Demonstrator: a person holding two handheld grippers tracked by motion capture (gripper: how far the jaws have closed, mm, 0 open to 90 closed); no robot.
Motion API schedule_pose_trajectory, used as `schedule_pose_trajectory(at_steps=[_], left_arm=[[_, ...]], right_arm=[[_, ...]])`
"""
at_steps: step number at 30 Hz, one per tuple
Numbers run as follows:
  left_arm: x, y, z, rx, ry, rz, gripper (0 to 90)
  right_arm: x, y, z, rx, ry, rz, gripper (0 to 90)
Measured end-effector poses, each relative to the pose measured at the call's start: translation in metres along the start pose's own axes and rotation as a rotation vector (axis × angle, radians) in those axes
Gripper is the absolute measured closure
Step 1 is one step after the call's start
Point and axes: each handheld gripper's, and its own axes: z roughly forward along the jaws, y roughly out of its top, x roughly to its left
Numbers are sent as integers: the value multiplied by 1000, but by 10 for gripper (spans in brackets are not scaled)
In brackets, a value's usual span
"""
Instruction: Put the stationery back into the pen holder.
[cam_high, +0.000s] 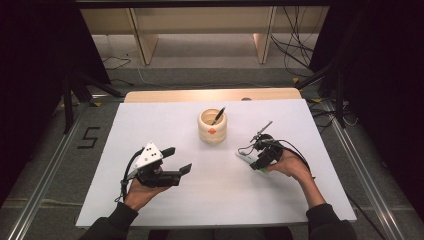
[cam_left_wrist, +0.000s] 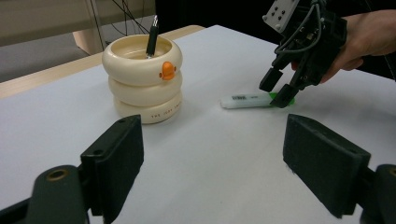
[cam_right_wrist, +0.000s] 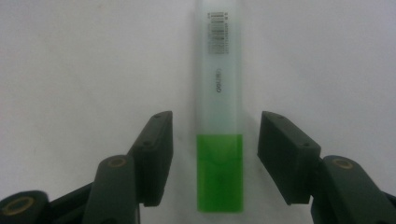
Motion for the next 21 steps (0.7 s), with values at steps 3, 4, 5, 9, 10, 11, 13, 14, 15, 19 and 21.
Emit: schedule_pose_trajectory(at_steps=[3, 4, 5, 9, 10, 11, 13, 14, 15, 19, 21], left_arm=[[0, 0, 0, -1, 0, 0, 198], [0, 0, 0, -1, 0, 0, 198], [0, 0, 0, 0, 0, 1, 198], [0, 0, 0, 1, -1, 0, 198], [0, 0, 0, 2, -1, 2, 198], [0, 0, 0, 4, -1, 5, 198], [0, 0, 0, 4, -2, 1, 198], [0, 0, 0, 4, -2, 0, 198], [0, 0, 0, 5, -2, 3, 198], [0, 0, 0, 3, -4, -2, 198], [1, 0, 0, 2, -7, -10, 198]], right_arm=[[0, 0, 1, 3, 3, -2, 483], [0, 1, 1, 10, 1, -3, 490], [0, 1, 2, 15, -3, -11, 497], [1, 3, 3, 28, -9, -19, 533], [1, 3, 4, 35, -14, -19, 542], [1, 4, 5, 40, -17, -20, 554], [1, 4, 6, 48, -18, -18, 574], [1, 4, 7, 50, -20, -19, 585], [0, 4, 7, 53, -24, -22, 597], [1, 4, 8, 57, -30, -40, 647], [3, 5, 8, 63, -36, -46, 658]])
